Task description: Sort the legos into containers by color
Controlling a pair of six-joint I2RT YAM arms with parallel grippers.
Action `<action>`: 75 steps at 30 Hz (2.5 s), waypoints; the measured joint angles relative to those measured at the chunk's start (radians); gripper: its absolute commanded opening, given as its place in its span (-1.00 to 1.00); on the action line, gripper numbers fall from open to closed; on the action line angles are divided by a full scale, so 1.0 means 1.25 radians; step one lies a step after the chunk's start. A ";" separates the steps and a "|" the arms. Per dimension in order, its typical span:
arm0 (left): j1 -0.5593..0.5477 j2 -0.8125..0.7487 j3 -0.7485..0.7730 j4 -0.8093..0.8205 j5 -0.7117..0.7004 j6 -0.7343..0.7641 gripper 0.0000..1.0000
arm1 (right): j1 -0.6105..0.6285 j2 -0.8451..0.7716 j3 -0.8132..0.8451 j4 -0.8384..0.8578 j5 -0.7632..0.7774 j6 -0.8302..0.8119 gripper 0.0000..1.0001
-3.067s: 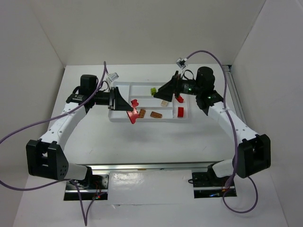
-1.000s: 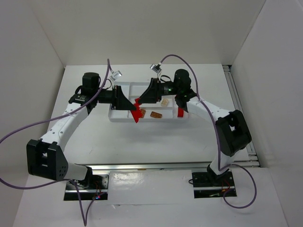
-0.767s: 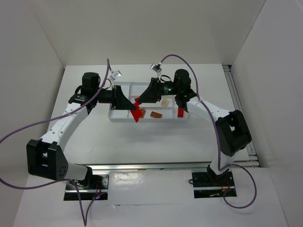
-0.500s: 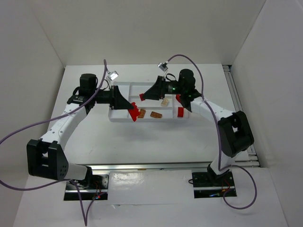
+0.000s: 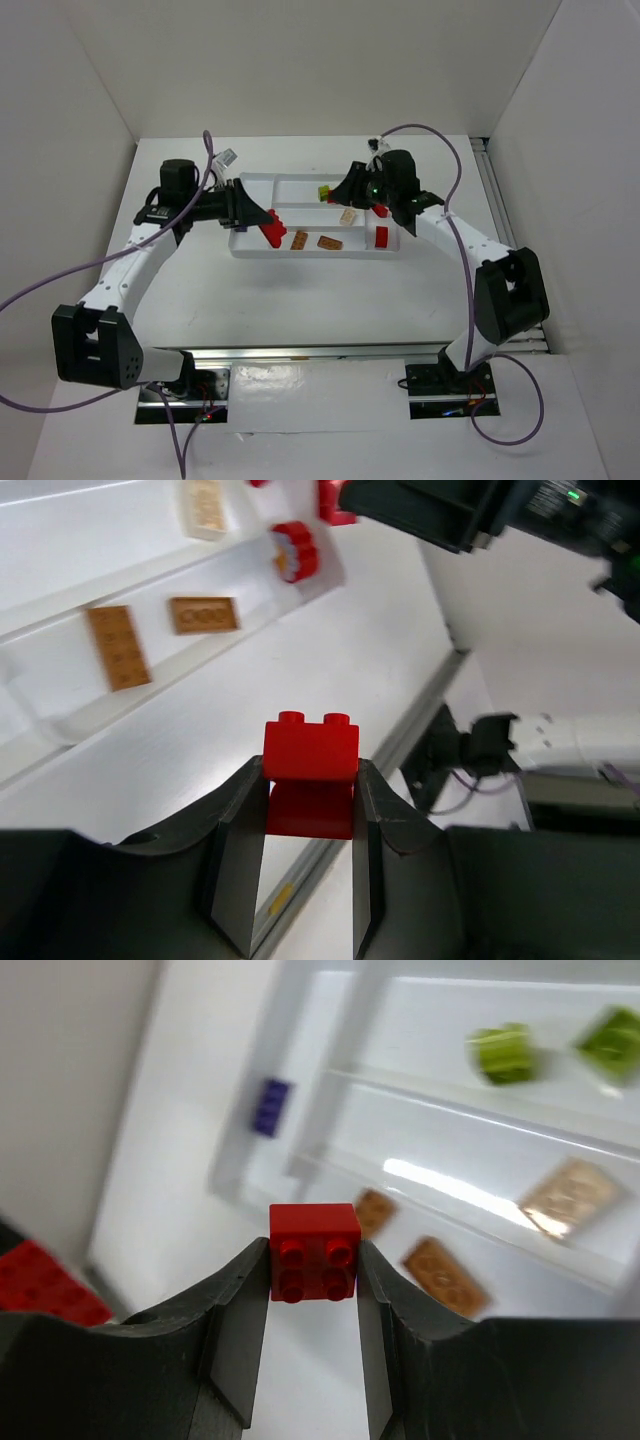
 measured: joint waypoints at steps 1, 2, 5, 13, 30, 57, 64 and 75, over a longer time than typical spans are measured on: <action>-0.001 -0.003 0.001 -0.014 -0.042 0.001 -1.00 | 0.000 -0.004 0.003 -0.035 0.064 -0.008 -0.75; -0.001 -0.006 0.001 -0.029 -0.080 0.002 -1.00 | 0.000 -0.006 0.004 -0.063 0.113 -0.015 -0.75; -0.001 -0.007 0.004 -0.061 -0.141 0.005 -1.00 | -0.011 -0.006 0.007 -0.139 0.231 -0.033 -0.75; -0.027 -0.021 0.004 -0.097 -0.215 0.007 -1.00 | -0.051 0.036 0.037 -0.208 0.414 -0.060 -0.73; -0.131 -0.021 0.006 -0.124 -0.310 0.005 -1.00 | -0.074 0.270 0.199 -0.210 0.572 -0.109 -0.09; -0.103 0.050 0.093 -0.099 0.070 0.089 -1.00 | -0.082 -0.167 -0.105 0.038 -0.233 -0.129 0.96; -0.103 0.050 0.093 -0.017 0.157 0.066 -1.00 | 0.029 -0.097 -0.066 0.042 -0.375 -0.166 0.96; -0.099 0.048 0.088 0.004 0.173 0.063 -1.00 | 0.064 -0.071 -0.050 0.102 -0.511 -0.164 0.84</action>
